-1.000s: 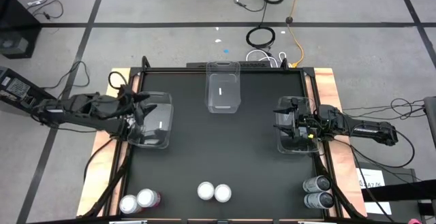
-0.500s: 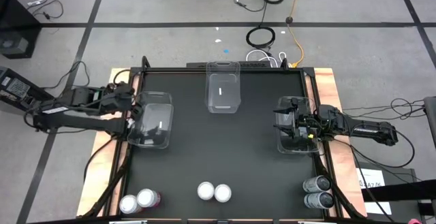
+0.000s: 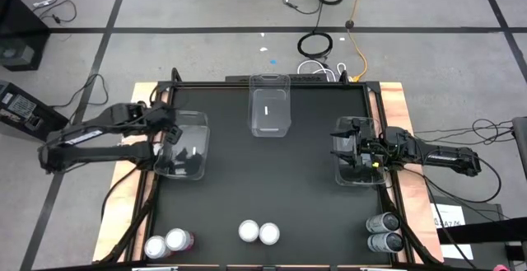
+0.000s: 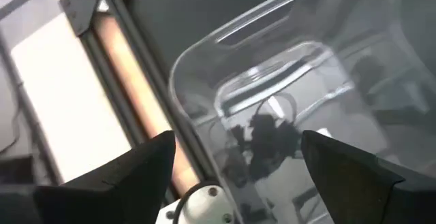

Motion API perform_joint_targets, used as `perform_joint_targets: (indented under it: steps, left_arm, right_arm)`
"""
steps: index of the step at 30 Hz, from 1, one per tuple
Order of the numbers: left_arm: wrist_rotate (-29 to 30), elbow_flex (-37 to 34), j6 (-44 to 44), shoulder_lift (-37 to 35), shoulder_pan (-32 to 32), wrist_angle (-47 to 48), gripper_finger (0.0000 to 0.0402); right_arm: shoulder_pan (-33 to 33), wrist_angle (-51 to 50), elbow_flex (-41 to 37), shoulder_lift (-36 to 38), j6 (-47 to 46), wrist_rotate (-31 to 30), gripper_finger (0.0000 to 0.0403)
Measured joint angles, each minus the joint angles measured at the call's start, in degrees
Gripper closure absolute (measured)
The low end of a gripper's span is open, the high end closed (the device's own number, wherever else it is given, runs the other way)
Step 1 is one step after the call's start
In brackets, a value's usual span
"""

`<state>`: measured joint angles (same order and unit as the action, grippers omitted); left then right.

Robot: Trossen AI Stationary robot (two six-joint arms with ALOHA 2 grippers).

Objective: Sort soda cans
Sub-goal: Move the left transparent bin

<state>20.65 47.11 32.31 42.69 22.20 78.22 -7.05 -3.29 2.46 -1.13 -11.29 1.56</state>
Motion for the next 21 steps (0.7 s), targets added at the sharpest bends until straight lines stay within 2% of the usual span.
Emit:
perform_joint_targets:
  steps: [5,13,21]
  left_arm:
    - [-10.58,-1.26,-9.50,3.98,7.60,-8.17,0.0075]
    - [-19.23,-1.44,-16.15,11.16,14.63,-13.95,0.0075]
    - [-18.97,-1.44,-17.47,13.55,14.71,-14.39,0.0075]
  right_arm:
    - [0.01,0.00,0.01,-0.02,-0.02,-0.01,0.0067]
    - [0.00,0.00,0.02,-0.01,-0.01,-0.02,0.0067]
    - [0.01,0.00,0.01,-0.01,0.00,-0.02,0.0067]
